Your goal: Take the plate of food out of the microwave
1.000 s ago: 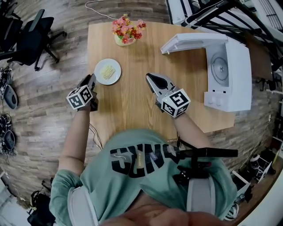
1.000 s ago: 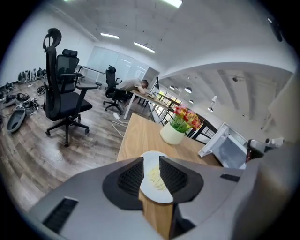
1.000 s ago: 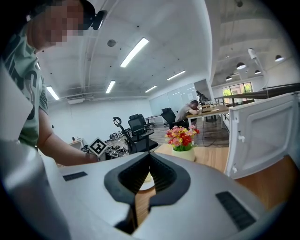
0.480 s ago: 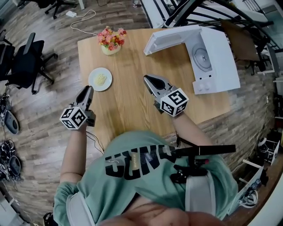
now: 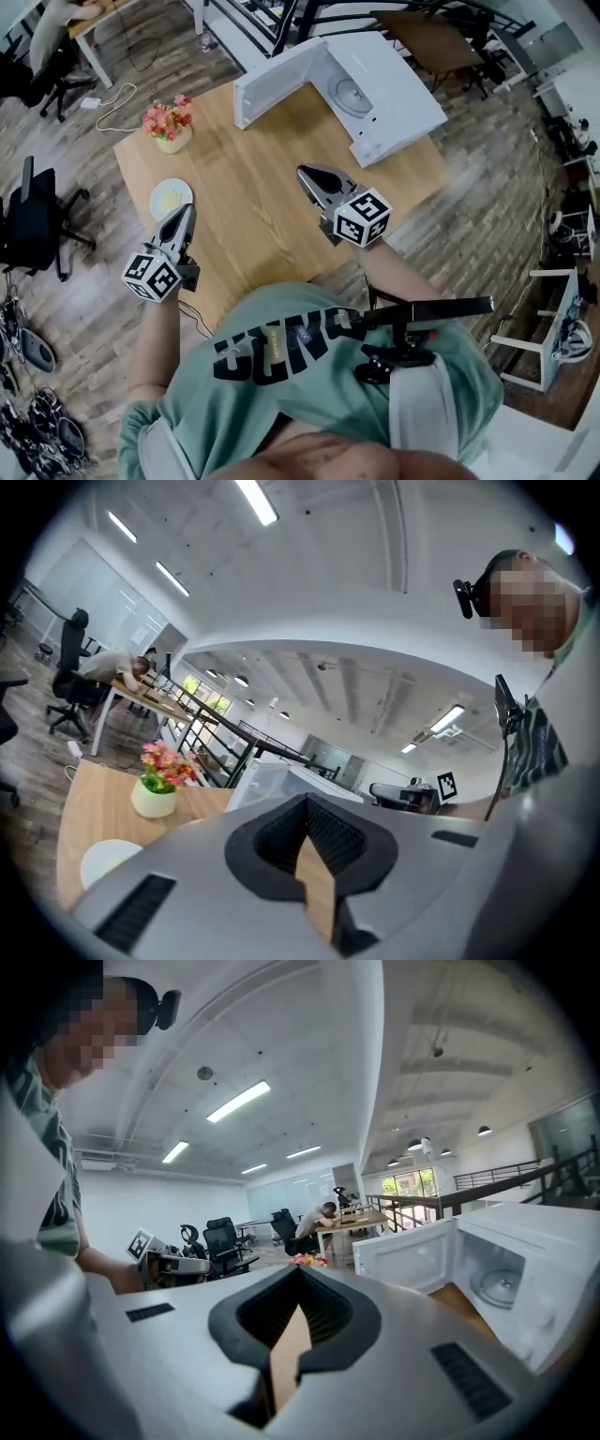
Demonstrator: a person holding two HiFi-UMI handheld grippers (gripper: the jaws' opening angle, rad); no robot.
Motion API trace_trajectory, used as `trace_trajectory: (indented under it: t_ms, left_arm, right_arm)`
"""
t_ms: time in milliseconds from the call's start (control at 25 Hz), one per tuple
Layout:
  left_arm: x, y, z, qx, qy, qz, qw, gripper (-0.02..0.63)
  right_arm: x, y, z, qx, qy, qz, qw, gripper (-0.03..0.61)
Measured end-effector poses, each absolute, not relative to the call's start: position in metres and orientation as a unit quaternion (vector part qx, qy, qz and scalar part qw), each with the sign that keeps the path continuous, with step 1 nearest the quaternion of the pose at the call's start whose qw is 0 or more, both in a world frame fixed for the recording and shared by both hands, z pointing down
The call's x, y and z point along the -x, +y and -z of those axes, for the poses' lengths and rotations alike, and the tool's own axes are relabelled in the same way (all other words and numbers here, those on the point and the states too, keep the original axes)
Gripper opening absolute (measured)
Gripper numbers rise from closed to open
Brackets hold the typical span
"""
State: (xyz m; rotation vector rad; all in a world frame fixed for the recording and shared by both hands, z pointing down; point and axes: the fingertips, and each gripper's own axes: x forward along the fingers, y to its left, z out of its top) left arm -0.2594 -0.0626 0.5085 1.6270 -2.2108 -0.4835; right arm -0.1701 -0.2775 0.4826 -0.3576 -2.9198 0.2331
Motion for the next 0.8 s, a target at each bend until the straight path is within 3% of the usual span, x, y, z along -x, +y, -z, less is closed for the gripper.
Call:
trace_trajectory:
  t_ms: [800]
  left_arm:
    - [0.029,-0.240,-0.459,-0.652,-0.729,0.142,0.156,0.003]
  right_arm:
    - [-0.067,-0.426,-0.461,0.074,-0.991,-0.083,0.075,0.006]
